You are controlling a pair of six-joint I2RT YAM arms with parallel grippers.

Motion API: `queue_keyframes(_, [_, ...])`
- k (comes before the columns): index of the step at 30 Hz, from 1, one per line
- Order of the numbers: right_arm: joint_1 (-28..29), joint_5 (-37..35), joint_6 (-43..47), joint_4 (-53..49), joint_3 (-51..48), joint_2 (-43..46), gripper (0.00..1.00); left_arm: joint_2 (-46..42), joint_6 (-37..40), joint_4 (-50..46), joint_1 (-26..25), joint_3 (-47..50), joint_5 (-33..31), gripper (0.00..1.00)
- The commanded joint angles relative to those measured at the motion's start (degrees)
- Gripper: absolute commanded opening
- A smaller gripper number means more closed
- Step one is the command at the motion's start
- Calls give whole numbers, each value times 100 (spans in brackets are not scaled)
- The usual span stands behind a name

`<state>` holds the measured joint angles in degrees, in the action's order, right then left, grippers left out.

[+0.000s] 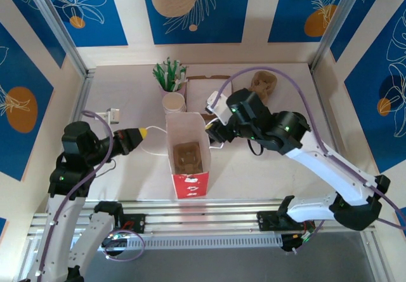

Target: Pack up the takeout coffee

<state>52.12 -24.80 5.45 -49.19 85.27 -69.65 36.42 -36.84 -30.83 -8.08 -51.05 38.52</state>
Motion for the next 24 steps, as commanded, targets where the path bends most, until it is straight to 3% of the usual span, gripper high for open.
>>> queue_keyframes(1, [-210,377,-454,447,-256,190,64,-61,165,-55,-63,83,-1,0])
queue_keyframes(15, [-957,965,-1690,1634,-2056,669,56,-332,18,145,-62,710,-42,0])
queue_keyframes(24, [-1515,2311,-2436,2900,-3009,915,55,-382,-356,827,-62,1429,18,0])
